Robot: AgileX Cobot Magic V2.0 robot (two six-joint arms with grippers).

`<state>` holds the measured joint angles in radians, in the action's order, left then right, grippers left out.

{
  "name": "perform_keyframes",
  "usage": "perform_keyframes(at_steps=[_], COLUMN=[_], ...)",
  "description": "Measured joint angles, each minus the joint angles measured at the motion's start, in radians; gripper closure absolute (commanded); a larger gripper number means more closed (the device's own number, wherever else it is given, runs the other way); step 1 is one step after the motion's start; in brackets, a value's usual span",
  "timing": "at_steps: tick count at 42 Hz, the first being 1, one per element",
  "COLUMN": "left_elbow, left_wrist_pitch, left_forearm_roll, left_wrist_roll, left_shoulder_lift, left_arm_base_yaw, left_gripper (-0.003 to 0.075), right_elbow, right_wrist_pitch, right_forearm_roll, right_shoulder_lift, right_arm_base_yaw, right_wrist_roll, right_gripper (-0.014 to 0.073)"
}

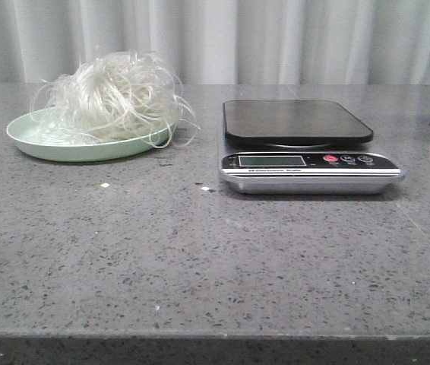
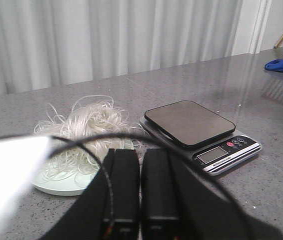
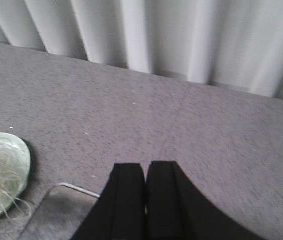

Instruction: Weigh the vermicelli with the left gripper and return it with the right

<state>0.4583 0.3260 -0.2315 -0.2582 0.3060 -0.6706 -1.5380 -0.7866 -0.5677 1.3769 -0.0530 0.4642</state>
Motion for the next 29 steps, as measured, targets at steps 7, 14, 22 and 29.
perform_keyframes(at_steps=[7,14,22,29], left_elbow=[0.0,0.0,0.0,0.0], left_wrist_pitch=[0.0,0.0,0.0,0.0], left_forearm_roll=[0.0,0.0,0.0,0.0], left_wrist_roll=[0.0,0.0,0.0,0.0], left_shoulder_lift=[0.0,0.0,0.0,0.0], left_arm_base_yaw=[0.0,0.0,0.0,0.0], left_gripper=[0.0584,0.0584,0.0584,0.0584], right_elbow=[0.266,0.552,0.803,0.985], right_wrist_pitch=[0.123,0.272,0.393,0.453], right_forearm_roll=[0.015,0.021,0.034,0.066], right_shoulder_lift=[-0.175,-0.373,-0.563,-0.706], right_arm_base_yaw=[-0.008,-0.009,-0.009,-0.009], right_wrist_roll=[-0.004,-0.004,-0.004,-0.004], right_gripper=[0.0442,0.0442,0.0442,0.0442])
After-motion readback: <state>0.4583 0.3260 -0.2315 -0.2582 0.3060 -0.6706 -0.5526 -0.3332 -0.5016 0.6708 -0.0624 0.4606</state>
